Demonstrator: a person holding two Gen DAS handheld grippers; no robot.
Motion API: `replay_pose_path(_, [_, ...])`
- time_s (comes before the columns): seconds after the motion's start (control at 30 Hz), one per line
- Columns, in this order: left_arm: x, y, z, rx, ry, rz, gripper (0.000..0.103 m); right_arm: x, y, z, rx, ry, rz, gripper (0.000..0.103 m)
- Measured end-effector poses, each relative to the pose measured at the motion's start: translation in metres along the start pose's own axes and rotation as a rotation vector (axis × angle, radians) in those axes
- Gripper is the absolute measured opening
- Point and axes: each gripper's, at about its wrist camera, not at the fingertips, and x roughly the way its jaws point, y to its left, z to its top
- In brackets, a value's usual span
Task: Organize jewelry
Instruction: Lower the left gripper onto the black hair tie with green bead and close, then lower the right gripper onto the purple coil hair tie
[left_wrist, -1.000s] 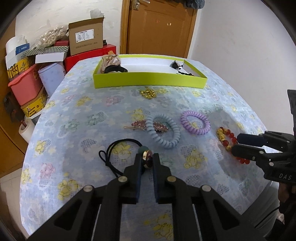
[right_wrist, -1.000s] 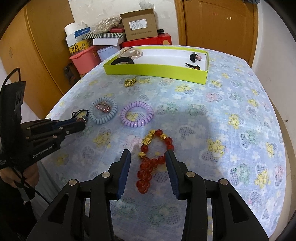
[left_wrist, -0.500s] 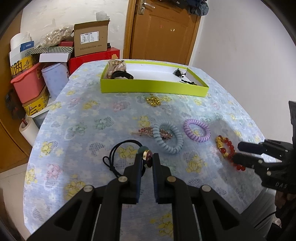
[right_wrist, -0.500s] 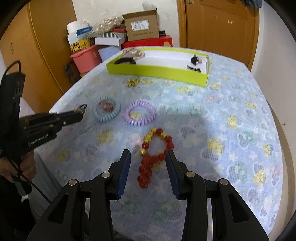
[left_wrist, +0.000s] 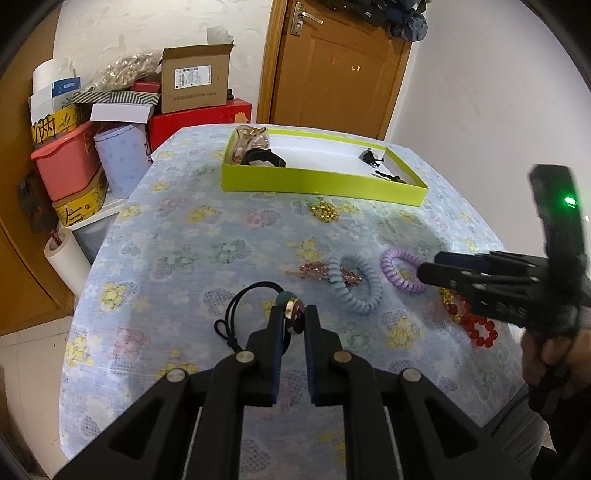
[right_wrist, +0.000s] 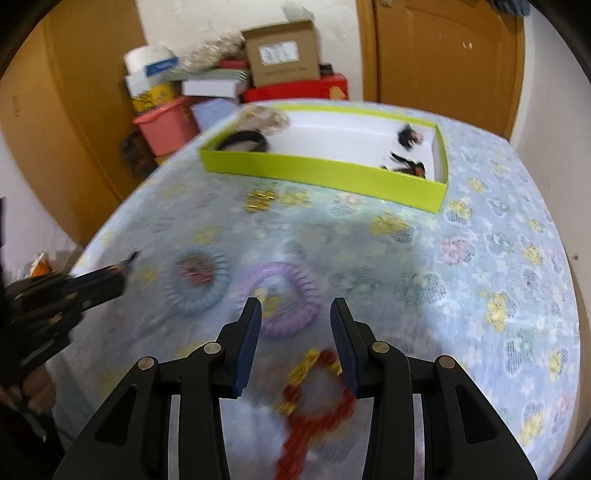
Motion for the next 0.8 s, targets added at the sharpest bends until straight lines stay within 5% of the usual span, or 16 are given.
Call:
replay_pose_path(0.2, [0.003,0.003,0.002,-0.006,0.001,-0.002,0.011,0.011,0.003,0.007,-0.046,0.014,-0.052,0.011])
replay_pose_path(0.8, [-0.013,-0.007,0.021,0.011,-0.050,-0.013,0.011,-0.038,-0.007,0.018,-0.025,-0.107,-0.032,0.009])
